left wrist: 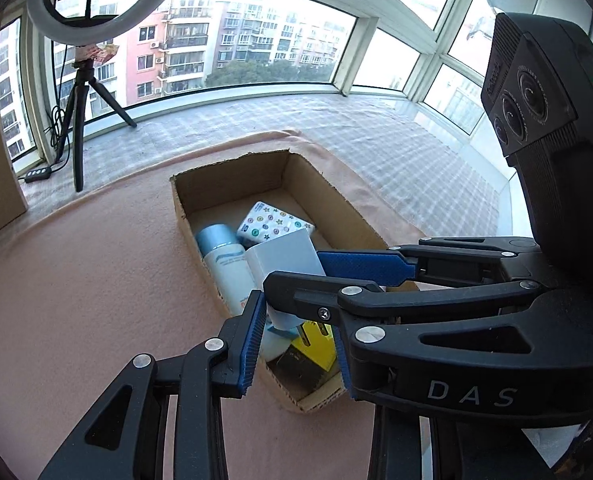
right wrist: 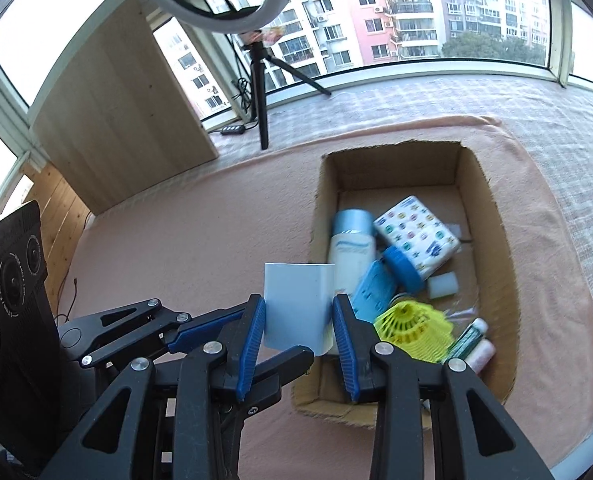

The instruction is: Organize objects

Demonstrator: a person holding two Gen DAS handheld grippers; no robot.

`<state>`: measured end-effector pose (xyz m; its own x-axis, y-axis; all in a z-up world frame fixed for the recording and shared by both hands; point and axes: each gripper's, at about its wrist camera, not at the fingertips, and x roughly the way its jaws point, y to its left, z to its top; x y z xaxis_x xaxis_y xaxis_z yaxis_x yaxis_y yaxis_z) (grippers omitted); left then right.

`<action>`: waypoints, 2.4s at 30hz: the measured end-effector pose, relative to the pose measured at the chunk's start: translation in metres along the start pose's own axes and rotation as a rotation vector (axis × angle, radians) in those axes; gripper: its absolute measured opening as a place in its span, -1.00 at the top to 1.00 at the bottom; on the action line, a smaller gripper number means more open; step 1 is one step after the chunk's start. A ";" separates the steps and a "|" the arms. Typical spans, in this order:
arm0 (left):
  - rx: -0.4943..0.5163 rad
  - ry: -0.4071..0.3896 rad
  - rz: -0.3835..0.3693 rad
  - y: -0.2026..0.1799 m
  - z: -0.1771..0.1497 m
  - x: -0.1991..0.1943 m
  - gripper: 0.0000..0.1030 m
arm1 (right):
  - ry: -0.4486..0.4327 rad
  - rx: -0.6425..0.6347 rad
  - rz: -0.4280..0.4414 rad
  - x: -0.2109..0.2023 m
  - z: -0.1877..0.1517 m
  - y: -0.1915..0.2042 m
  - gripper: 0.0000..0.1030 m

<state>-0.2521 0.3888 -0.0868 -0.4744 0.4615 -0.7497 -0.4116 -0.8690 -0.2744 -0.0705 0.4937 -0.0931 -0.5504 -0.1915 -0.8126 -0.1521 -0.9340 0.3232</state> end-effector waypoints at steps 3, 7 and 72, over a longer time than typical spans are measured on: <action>-0.003 0.010 0.004 0.001 0.010 0.015 0.31 | 0.000 0.003 -0.009 0.005 0.009 -0.013 0.38; 0.002 0.017 0.020 0.000 0.020 0.029 0.31 | 0.003 0.006 -0.010 0.012 0.019 -0.025 0.38; -0.250 -0.108 0.418 0.150 -0.133 -0.207 -0.74 | -0.103 -0.108 -0.059 0.000 -0.060 0.148 -0.39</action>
<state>-0.1118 0.1389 -0.0526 -0.6426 0.0691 -0.7631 0.0237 -0.9936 -0.1100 -0.0443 0.3373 -0.0746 -0.6256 -0.1083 -0.7726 -0.1011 -0.9707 0.2179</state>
